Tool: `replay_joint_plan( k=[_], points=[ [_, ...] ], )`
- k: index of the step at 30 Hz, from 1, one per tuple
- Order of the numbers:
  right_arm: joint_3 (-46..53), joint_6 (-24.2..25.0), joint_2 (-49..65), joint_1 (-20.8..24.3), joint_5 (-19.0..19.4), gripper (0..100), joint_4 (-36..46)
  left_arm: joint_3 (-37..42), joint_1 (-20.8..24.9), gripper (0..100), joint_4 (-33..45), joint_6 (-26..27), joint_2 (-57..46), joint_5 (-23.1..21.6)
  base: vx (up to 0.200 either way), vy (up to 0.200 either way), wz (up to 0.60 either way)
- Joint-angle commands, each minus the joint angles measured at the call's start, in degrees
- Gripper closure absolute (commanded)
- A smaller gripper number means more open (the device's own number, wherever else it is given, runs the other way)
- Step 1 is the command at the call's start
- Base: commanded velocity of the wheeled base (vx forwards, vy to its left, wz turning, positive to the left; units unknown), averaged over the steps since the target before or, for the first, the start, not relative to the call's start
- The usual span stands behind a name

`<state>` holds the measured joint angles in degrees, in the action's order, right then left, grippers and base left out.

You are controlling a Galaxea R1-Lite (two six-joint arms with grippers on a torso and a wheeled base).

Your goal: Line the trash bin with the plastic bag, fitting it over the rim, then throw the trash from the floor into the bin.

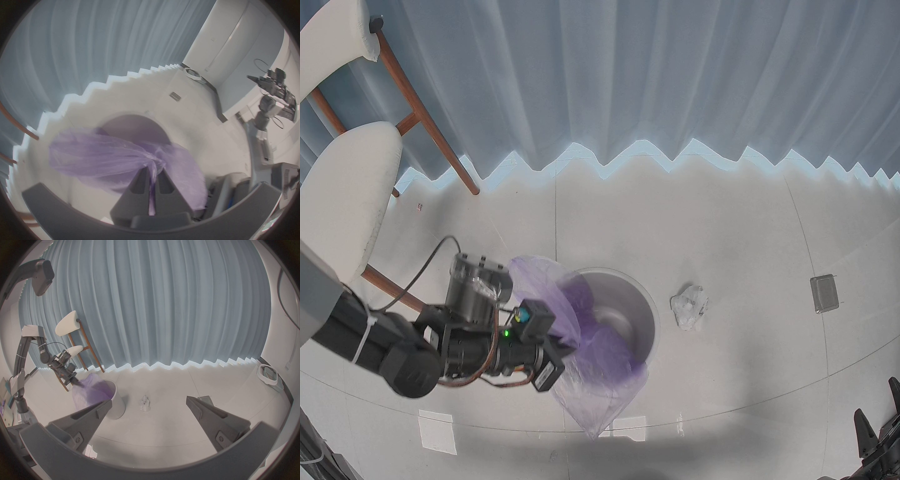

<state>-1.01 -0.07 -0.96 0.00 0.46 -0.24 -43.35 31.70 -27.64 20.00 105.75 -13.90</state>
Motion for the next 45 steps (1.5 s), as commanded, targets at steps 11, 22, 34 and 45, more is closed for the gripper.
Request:
replay_joint_plan(
  k=[11,22,34,45],
  points=[
    [1.01,-0.01,0.96,0.00,-0.02,0,-0.02,8.72,7.68,100,8.65,-2.95,-27.97,0.10,0.000,0.000,0.00],
    [1.01,-0.01,0.96,0.00,-0.02,0,-0.02,4.33,7.68,100,14.72,-2.60,-27.88,7.04,0.000,0.000,0.00],
    [1.01,-0.01,0.96,0.00,0.06,0,-0.02,2.92,5.39,100,13.05,8.47,-13.47,11.26,0.000,0.000,0.00],
    [1.01,-0.01,0.96,0.00,-0.02,0,-0.02,-2.62,1.97,100,10.59,28.51,-3.62,11.79,0.000,0.000,0.00]
  ],
)
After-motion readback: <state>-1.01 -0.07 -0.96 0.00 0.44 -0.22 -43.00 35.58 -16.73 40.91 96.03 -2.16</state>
